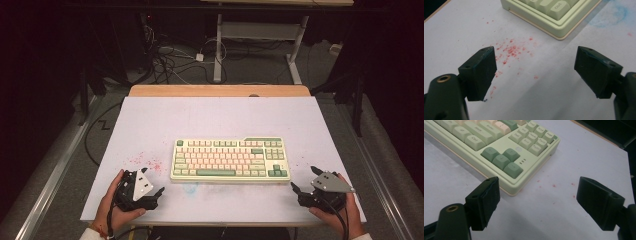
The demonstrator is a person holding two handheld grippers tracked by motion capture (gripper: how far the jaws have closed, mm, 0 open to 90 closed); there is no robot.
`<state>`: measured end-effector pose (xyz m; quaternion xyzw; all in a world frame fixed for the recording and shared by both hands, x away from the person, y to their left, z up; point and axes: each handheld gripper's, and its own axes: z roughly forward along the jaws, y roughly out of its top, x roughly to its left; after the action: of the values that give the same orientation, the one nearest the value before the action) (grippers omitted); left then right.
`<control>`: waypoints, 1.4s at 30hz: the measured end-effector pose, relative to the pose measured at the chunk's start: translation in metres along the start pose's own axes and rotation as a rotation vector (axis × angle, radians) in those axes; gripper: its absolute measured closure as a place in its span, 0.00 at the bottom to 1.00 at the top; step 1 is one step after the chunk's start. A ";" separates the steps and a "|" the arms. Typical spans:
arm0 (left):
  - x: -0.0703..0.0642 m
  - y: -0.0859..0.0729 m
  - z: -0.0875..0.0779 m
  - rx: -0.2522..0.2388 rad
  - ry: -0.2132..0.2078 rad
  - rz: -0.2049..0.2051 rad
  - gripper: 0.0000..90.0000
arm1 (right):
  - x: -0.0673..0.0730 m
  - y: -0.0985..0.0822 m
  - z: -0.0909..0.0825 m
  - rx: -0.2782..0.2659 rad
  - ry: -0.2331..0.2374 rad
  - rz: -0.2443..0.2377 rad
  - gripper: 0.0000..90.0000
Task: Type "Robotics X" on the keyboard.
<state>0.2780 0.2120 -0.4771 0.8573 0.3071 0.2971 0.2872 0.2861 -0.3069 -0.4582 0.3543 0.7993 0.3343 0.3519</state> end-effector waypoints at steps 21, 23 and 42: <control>-0.001 0.002 0.001 -0.018 -0.011 0.016 0.18 | 0.004 0.005 -0.008 -0.039 -0.005 -0.017 0.20; -0.001 0.002 0.001 -0.014 -0.012 0.023 0.18 | 0.004 0.005 -0.009 -0.041 -0.006 -0.012 0.20; 0.000 0.003 0.003 -0.005 -0.008 0.021 0.18 | 0.005 0.005 -0.008 -0.041 -0.002 -0.023 0.19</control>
<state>0.2812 0.2096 -0.4772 0.8608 0.2964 0.2975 0.2876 0.2793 -0.3030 -0.4520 0.3382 0.7960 0.3461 0.3636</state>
